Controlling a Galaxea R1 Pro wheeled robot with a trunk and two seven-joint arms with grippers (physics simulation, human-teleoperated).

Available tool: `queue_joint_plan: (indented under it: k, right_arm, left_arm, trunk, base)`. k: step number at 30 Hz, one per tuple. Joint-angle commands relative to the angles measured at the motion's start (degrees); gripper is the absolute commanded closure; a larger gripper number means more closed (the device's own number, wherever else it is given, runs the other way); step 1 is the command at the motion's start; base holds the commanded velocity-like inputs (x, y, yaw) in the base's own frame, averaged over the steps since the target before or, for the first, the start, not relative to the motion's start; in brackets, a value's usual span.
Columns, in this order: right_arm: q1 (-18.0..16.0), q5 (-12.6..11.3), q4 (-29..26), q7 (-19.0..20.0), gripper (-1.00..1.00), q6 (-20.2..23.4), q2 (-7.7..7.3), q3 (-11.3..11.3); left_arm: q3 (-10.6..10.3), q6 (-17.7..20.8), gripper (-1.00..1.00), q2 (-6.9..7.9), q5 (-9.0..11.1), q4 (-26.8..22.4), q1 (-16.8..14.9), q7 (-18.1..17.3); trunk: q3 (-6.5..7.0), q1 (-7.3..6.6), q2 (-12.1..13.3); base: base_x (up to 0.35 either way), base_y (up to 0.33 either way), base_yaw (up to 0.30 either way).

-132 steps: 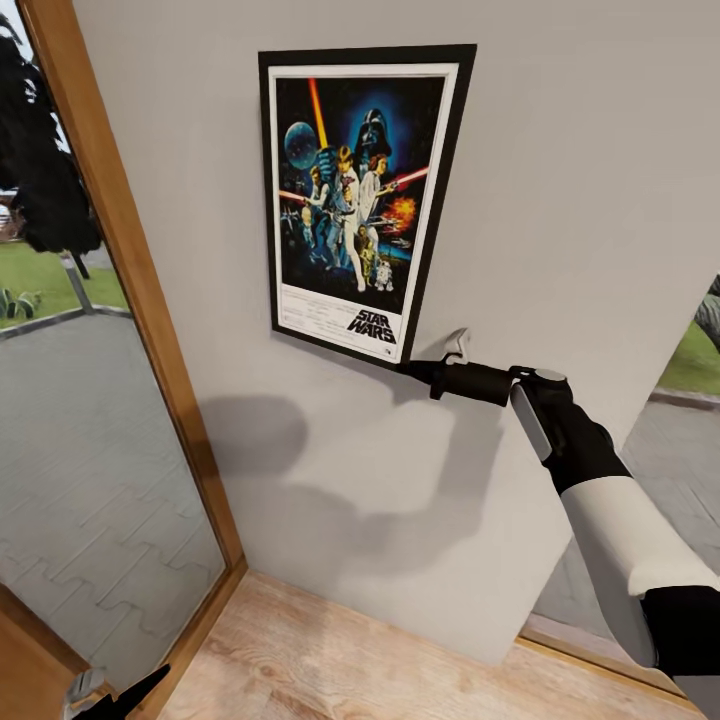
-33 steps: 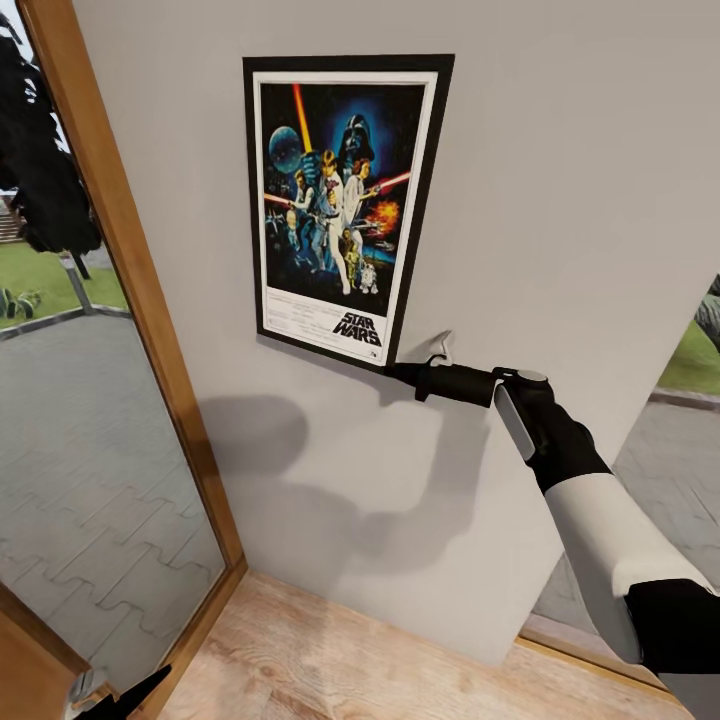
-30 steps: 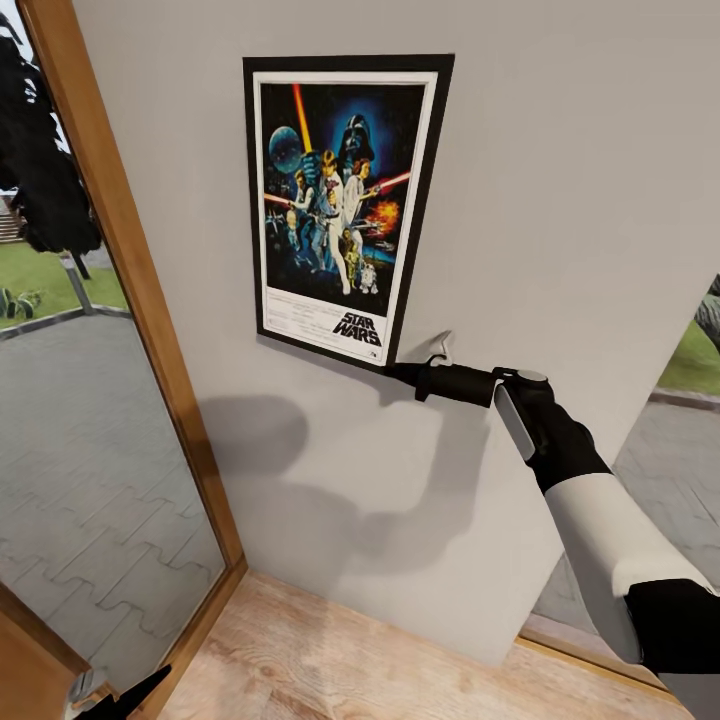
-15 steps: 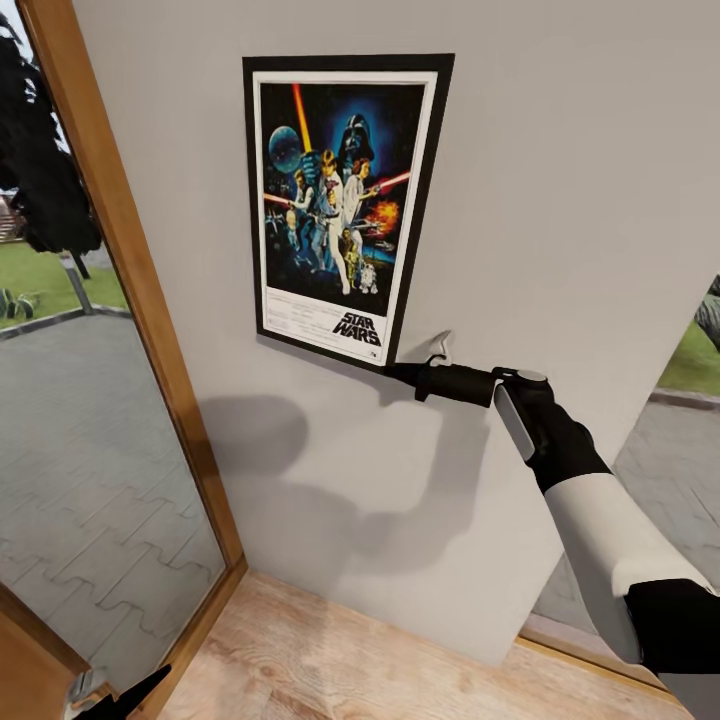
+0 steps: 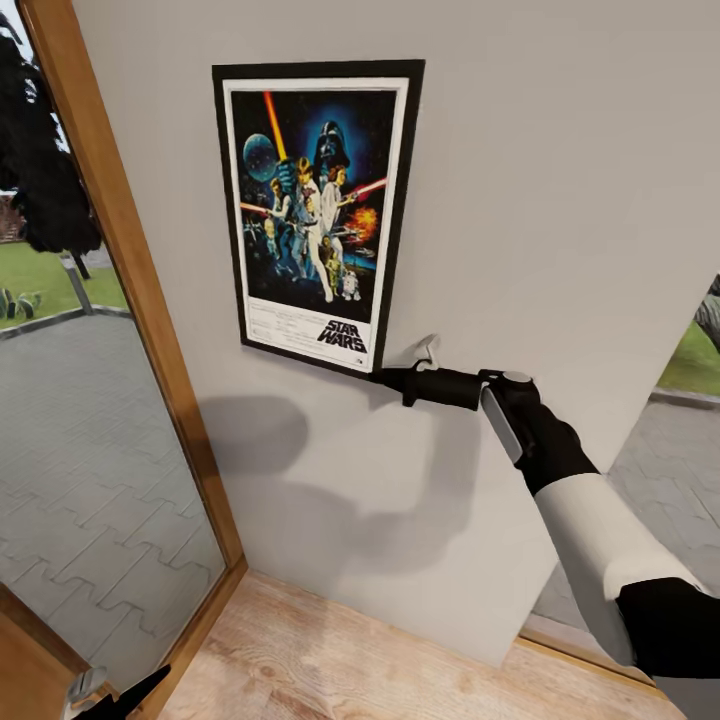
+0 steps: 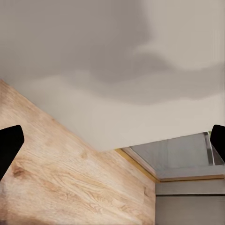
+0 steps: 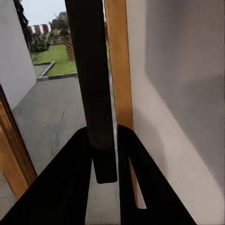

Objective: Pick up the poster from the kitchen countertop and hang it on one of the wall nails in the kitchen.

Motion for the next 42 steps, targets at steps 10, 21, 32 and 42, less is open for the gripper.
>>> queue_joint_plan:
  k: [10,21,32,42]
  right_arm:
    - [-0.15,-0.65,-0.31,-1.3,1.0,0.75,0.05,0.34]
    - [-0.25,-0.73,-0.8,-1.39,1.0,0.84,0.06,0.25]
    - [-0.86,-0.89,-0.88,-1.37,1.0,0.87,0.06,0.22]
    - [-1.01,-0.91,-0.88,-1.44,1.0,0.9,0.06,0.16]
  left_arm:
    - [-0.48,-0.22,-1.0,0.04,0.42,-0.08,-0.03,-0.06]
    - [-0.48,-0.23,-1.0,0.04,0.41,-0.08,-0.03,-0.06]
    - [-0.48,-0.21,-1.0,0.04,0.39,-0.08,-0.03,-0.06]
    - [-0.48,-0.23,-1.0,0.04,0.41,-0.08,-0.03,-0.06]
  trunk:
    - [-0.13,0.04,-0.13]
    - [-0.13,0.04,-0.13]
    - [-0.13,0.04,-0.13]
    - [-0.13,0.04,-0.13]
  base:
    - [0.0,0.0,0.0]
    - [0.0,0.0,0.0]
    - [0.0,0.0,0.0]
    - [0.0,0.0,0.0]
